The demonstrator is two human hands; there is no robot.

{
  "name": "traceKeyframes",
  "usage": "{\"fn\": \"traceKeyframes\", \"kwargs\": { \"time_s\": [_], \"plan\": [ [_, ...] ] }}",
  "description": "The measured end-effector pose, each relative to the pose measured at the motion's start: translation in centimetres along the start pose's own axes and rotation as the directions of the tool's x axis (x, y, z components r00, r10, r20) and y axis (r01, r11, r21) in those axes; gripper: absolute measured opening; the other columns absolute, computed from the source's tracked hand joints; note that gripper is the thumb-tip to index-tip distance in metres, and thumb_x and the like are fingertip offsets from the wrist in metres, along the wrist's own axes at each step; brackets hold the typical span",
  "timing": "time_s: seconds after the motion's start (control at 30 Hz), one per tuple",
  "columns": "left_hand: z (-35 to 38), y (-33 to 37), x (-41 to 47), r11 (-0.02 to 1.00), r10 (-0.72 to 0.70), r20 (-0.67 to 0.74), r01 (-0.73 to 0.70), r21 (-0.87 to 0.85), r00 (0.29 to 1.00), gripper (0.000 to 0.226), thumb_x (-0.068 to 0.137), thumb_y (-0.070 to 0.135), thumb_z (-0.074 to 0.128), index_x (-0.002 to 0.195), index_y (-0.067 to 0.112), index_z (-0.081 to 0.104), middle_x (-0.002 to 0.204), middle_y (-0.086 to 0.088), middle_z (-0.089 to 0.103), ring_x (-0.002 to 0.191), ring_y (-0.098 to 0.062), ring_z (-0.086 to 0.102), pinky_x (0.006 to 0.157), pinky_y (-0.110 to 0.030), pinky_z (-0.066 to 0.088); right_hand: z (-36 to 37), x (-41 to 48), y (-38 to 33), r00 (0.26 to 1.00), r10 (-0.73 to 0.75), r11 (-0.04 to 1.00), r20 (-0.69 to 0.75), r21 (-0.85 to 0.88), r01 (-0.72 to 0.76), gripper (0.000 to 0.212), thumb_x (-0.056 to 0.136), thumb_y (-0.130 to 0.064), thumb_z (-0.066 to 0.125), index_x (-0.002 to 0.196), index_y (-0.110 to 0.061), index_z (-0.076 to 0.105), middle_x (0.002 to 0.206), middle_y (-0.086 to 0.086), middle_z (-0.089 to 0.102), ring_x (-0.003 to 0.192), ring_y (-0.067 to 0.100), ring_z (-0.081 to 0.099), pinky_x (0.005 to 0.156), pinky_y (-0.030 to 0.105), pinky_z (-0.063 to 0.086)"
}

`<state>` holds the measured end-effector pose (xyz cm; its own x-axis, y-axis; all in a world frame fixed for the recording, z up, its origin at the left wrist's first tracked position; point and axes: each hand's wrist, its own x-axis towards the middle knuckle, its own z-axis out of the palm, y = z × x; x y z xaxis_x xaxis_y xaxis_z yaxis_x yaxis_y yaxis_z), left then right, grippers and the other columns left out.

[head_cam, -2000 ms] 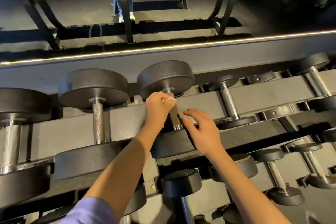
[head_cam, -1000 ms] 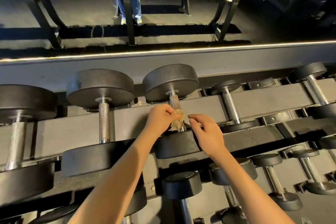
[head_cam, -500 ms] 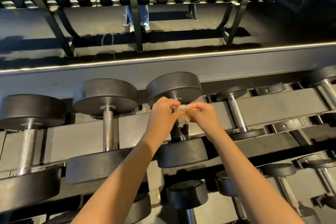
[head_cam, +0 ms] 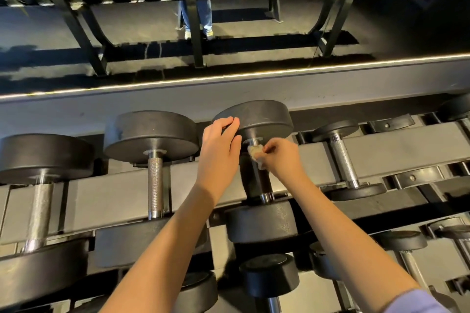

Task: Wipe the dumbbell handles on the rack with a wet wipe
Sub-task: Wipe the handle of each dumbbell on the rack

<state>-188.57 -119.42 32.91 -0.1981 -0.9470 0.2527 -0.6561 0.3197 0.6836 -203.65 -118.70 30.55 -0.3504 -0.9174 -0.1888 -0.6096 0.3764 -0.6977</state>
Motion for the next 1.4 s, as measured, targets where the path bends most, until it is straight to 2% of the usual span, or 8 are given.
{"fn": "traceKeyframes", "kwargs": {
  "time_s": [0.2,0.43,0.67,0.8,0.93,1.07,1.23,1.4],
  "plan": [
    [-0.2,0.1,0.0,1.000,0.010,0.009,-0.010,0.012,1.000,0.041,0.100,0.018,0.045,0.141,0.016,0.045,0.139,0.001,0.044,0.132,-0.012,0.031,0.104,-0.017,0.023,0.4,0.8,-0.6,0.991,-0.064,0.997,-0.120,0.028,0.068,0.014,0.081,-0.006,0.066,0.068,-0.006,0.063,0.073,0.004,0.058,0.070,0.015,0.052,0.054,0.008,0.038],
    [-0.2,0.1,-0.1,1.000,0.009,0.005,-0.009,0.021,1.000,0.042,0.100,0.016,0.045,0.141,0.014,0.043,0.140,0.000,0.044,0.132,-0.012,0.032,0.102,-0.014,0.021,-1.3,-1.3,1.4,0.944,0.136,0.968,0.301,-0.243,-0.062,0.019,0.071,-0.014,0.079,0.067,-0.017,0.060,0.079,0.009,0.070,0.078,0.020,0.067,0.079,0.031,0.055],
    [-0.3,0.1,-0.2,0.999,0.028,0.008,-0.028,0.034,1.000,0.042,0.100,0.016,0.045,0.142,0.015,0.043,0.140,0.000,0.044,0.132,-0.011,0.031,0.101,-0.016,0.024,-0.3,0.3,0.0,0.997,0.074,0.997,-0.014,0.006,-0.074,0.035,0.082,-0.012,0.069,0.054,-0.025,0.053,0.071,-0.004,0.056,0.074,0.015,0.054,0.050,0.004,0.035],
    [-0.3,-0.1,-0.2,0.999,0.037,0.010,-0.038,0.034,0.999,0.042,0.100,0.016,0.045,0.142,0.014,0.043,0.140,0.000,0.043,0.132,-0.011,0.031,0.102,-0.016,0.024,-1.4,-0.7,0.7,0.968,0.134,0.990,0.212,-0.075,-0.120,0.032,0.070,0.006,0.072,0.055,-0.016,0.053,0.077,0.006,0.059,0.079,0.020,0.058,0.067,0.026,0.050],
    [-0.1,-0.2,-0.2,0.999,0.033,-0.002,-0.032,0.033,0.999,0.042,0.100,0.016,0.045,0.142,0.015,0.043,0.139,0.001,0.044,0.131,-0.010,0.031,0.102,-0.015,0.024,-2.1,-1.7,1.4,0.914,0.191,0.973,0.357,-0.192,-0.128,0.026,0.073,-0.005,0.077,0.060,-0.015,0.057,0.067,0.001,0.057,0.066,0.011,0.052,0.063,0.025,0.043],
    [-0.1,-0.4,-0.2,0.998,0.052,-0.001,-0.052,0.044,0.999,0.042,0.100,0.015,0.045,0.142,0.015,0.043,0.139,0.000,0.044,0.131,-0.011,0.032,0.101,-0.016,0.025,-1.7,-0.5,0.4,0.969,0.154,0.987,0.196,0.005,-0.158,0.031,0.074,0.004,0.072,0.054,-0.016,0.057,0.066,0.006,0.060,0.074,0.030,0.065,0.078,0.040,0.057],
    [-0.2,-0.5,-0.1,0.998,0.048,0.021,-0.049,0.032,0.999,0.043,0.100,0.017,0.045,0.142,0.016,0.042,0.140,0.002,0.042,0.131,-0.009,0.031,0.100,-0.016,0.026,-1.7,-1.4,1.1,1.000,0.002,0.998,0.030,-0.063,0.000,0.019,0.080,-0.001,0.067,0.066,-0.013,0.066,0.072,0.002,0.061,0.065,0.012,0.057,0.060,0.010,0.044],
    [-0.2,-0.7,-0.1,0.998,0.048,0.018,-0.048,0.035,0.999,0.043,0.100,0.017,0.045,0.143,0.017,0.041,0.140,0.003,0.042,0.130,-0.007,0.030,0.099,-0.015,0.026,-1.0,-0.9,0.8,0.987,-0.128,0.976,-0.096,-0.191,0.108,0.019,0.083,-0.002,0.057,0.070,-0.014,0.062,0.079,0.010,0.063,0.073,0.025,0.060,0.064,0.027,0.045]
  ]
}}
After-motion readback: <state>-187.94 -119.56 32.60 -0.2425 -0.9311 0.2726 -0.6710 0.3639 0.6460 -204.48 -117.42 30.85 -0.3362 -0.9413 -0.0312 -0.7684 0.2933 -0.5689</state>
